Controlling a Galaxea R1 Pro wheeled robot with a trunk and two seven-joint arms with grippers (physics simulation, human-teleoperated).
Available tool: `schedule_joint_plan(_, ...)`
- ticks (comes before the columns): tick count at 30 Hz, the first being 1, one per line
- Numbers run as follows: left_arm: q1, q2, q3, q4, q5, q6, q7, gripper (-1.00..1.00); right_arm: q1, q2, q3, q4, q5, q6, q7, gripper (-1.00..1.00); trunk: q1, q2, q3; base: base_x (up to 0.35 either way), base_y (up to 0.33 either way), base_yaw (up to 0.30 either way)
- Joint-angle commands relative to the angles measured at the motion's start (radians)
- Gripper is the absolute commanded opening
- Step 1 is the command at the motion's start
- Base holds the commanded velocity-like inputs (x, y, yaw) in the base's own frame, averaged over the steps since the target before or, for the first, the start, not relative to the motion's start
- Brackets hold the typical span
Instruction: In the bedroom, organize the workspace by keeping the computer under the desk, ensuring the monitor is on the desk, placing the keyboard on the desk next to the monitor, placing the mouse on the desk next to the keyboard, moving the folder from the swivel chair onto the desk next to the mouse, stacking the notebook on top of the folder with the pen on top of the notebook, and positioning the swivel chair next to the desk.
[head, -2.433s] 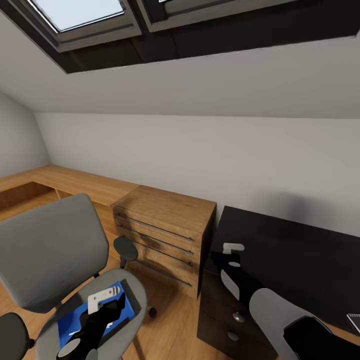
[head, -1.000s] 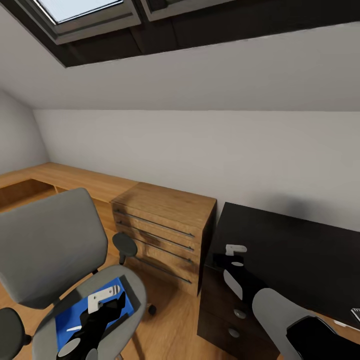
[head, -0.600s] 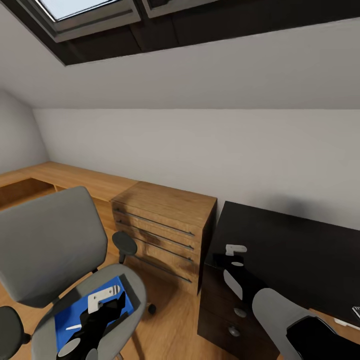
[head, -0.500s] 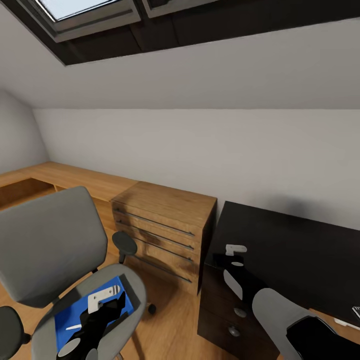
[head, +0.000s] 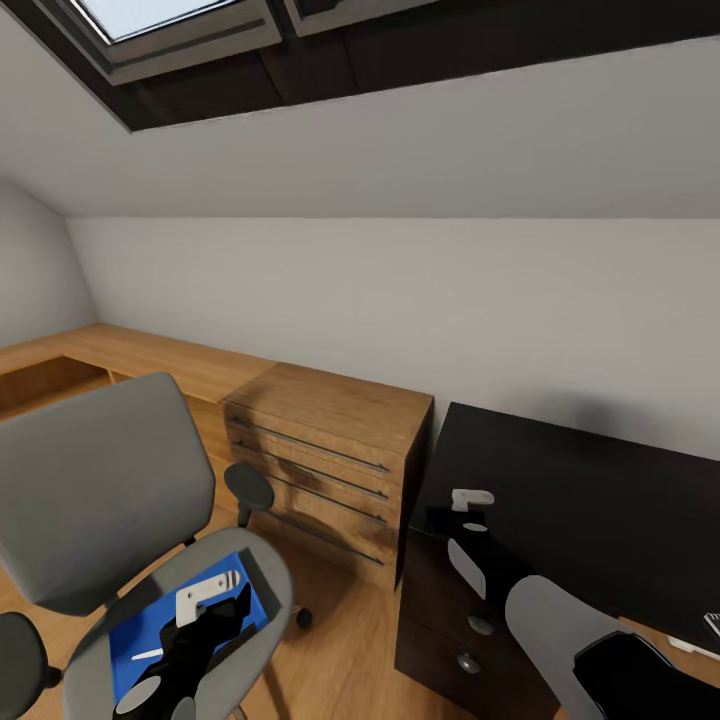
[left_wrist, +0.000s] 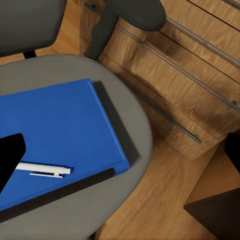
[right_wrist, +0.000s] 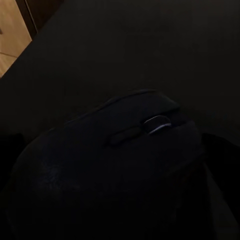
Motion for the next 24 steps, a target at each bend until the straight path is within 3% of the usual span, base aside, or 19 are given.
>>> schedule_joint_plan(1, 0.000, 0.000, 0.000, -0.002, 0.010, 0.004, 0.006, 1.00, 0.000, -0.001, 0.009, 0.000, -0.010, 0.013, -0.008, -1.00, 0.000, 0.000, -0.001, 0.000, 0.000, 0.000)
schedule_joint_plan(13, 0.000, 0.000, 0.000, -0.002, 0.010, 0.004, 0.006, 1.00, 0.000, -0.001, 0.009, -0.001, -0.009, 0.013, -0.008, -1.00, 0.000, 0.000, -0.001, 0.000, 0.000, 0.000)
schedule_joint_plan(24, 0.000, 0.003, 0.002, -0.002, 0.010, 0.004, 0.006, 1.00, 0.000, -0.004, 0.008, -0.005, -0.010, 0.012, -0.008, -1.00, -0.042, 0.077, 0.033, 0.000, 0.000, 0.000)
